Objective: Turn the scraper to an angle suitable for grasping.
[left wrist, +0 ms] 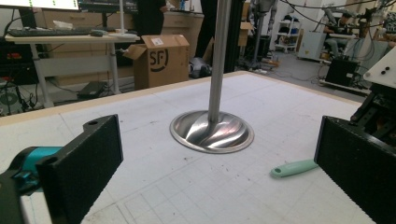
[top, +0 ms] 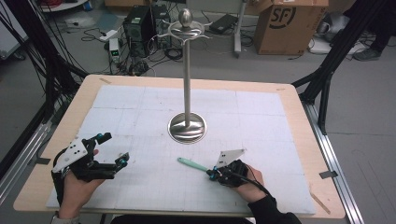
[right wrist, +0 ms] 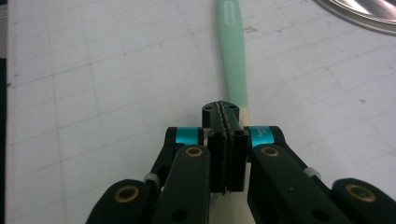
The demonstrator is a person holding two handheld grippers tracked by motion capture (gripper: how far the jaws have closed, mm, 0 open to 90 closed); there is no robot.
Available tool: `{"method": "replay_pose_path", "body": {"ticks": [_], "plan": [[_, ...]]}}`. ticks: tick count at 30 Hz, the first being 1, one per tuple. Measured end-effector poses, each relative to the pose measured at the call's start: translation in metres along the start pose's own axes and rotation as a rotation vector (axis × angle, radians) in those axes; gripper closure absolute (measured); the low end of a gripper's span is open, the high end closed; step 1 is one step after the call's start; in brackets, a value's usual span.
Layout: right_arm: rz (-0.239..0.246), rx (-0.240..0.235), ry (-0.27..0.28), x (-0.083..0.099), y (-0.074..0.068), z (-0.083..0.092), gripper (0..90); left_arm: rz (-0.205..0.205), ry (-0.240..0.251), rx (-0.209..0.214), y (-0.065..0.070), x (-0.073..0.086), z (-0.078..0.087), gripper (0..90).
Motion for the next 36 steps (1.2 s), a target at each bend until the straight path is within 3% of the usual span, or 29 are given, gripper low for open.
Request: {"method": "replay_pose_path", "body": {"ticks": [8,14,19,23,29,31,33,36], "plan": [[-0.001,-0.006,0.014,0.001,0.004,0.003,90.0,0.000,-0.003,0.002,0.000,0.000,0.000,1.8],[0.001,-0.002,0.153,-0.006,0.006,0.023,85.5,0.002,-0.002,0.004,-0.001,0.000,0.000,1.7],[0.007,0.018,0.191,-0.003,0.010,0.039,69.9,0.004,-0.001,0.005,-0.002,0.001,0.001,1.8],[0.036,0.067,0.220,0.001,0.014,0.050,53.7,0.011,0.009,0.003,-0.003,-0.001,0.002,1.8],[0.005,0.105,0.264,0.008,0.022,0.063,26.9,0.008,-0.003,-0.001,-0.003,0.001,0.001,1.8],[-0.006,0.133,0.256,0.011,0.025,0.066,21.1,0.010,0.000,0.000,-0.002,0.001,0.000,1.7],[-0.025,0.132,0.254,0.015,0.024,0.068,19.5,0.003,0.001,0.002,0.000,0.000,0.000,1.8],[-0.043,0.148,0.256,0.019,0.023,0.072,7.1,-0.003,-0.008,0.006,0.002,0.001,-0.001,1.8]]}}
Point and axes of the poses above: each handheld gripper's, and its own axes: z roughly backward along the jaws, x roughly out of its underside, y roughly to its right, the point moved 7 cm from there along -z, roughly forward along the jaws, and after that the axes turned 8 degrees about -x, right-handed, at the moved point
